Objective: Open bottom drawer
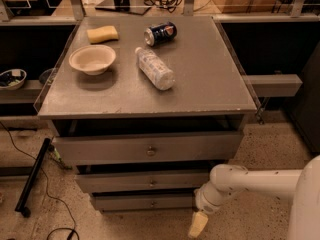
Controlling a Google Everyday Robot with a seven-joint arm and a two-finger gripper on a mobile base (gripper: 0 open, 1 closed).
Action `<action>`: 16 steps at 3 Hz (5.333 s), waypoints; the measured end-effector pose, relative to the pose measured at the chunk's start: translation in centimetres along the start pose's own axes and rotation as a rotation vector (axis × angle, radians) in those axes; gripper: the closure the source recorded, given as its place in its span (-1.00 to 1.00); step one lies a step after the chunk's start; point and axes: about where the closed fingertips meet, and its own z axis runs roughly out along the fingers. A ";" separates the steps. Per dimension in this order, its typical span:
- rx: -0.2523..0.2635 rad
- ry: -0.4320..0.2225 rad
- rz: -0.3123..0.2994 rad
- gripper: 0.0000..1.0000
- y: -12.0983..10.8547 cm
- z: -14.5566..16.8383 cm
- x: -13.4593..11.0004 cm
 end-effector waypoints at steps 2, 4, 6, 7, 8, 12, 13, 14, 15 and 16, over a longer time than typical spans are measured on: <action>0.062 0.045 0.009 -1.00 1.1 2.5 2.5; 0.077 0.028 0.015 -1.00 0.2 4.2 3.0; 0.087 -0.011 0.046 -1.00 -1.7 7.0 4.0; 0.065 -0.031 0.040 -1.00 -4.0 8.5 2.9; 0.066 -0.031 0.040 -1.00 -4.1 8.5 2.9; 0.204 -0.112 0.078 -1.00 -7.9 12.3 1.7; 0.219 -0.143 0.074 -1.00 -9.2 12.5 0.6; 0.213 -0.161 0.082 -1.00 -11.5 13.5 -1.2; 0.212 -0.160 0.083 -1.00 -11.5 13.6 -1.2; 0.211 -0.160 0.083 -1.00 -11.2 13.6 -1.1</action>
Offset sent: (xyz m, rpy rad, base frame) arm -0.0260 -0.0048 -0.0182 -0.0786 -0.1077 0.0019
